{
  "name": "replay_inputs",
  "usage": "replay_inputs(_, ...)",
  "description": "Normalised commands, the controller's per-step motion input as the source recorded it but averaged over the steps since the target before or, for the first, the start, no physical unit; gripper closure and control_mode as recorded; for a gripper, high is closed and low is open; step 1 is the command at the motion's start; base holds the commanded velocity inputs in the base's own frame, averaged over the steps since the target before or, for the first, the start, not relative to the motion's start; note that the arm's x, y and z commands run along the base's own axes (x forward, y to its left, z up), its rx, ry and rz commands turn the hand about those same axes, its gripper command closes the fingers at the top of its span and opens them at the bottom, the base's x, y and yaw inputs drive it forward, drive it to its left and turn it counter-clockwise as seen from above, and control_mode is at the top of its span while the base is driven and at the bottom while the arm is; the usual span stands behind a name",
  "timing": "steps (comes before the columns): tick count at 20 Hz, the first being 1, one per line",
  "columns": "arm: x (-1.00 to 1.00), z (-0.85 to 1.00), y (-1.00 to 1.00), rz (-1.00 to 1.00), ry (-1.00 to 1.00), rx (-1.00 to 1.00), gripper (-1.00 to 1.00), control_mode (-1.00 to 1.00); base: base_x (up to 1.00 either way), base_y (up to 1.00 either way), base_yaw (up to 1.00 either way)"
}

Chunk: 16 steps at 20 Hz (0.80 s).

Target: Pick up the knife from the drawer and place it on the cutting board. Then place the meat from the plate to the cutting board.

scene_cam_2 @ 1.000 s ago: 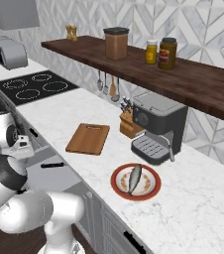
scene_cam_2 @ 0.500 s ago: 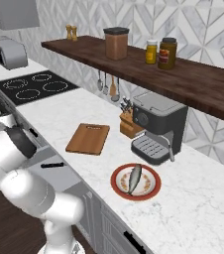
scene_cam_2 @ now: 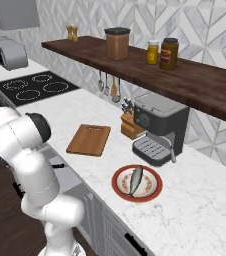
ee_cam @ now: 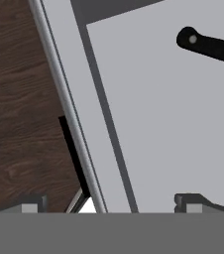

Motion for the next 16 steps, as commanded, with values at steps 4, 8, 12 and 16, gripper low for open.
replay_inputs(4,0.1,-0.31,0.06,0.0,0.06,0.0,-1.0,-1.0,0.0,0.0,0.0)
replay_inputs(8,0.14,-0.26,0.0,0.02,0.02,0.0,-1.0,-1.0,0.0,0.0,0.0)
replay_inputs(12,0.11,-0.29,0.01,0.02,0.03,0.0,-1.0,-1.0,0.0,0.0,0.0)
replay_inputs(16,0.12,-0.41,0.06,0.01,0.06,0.0,-1.0,-1.0,0.0,0.0,0.0)
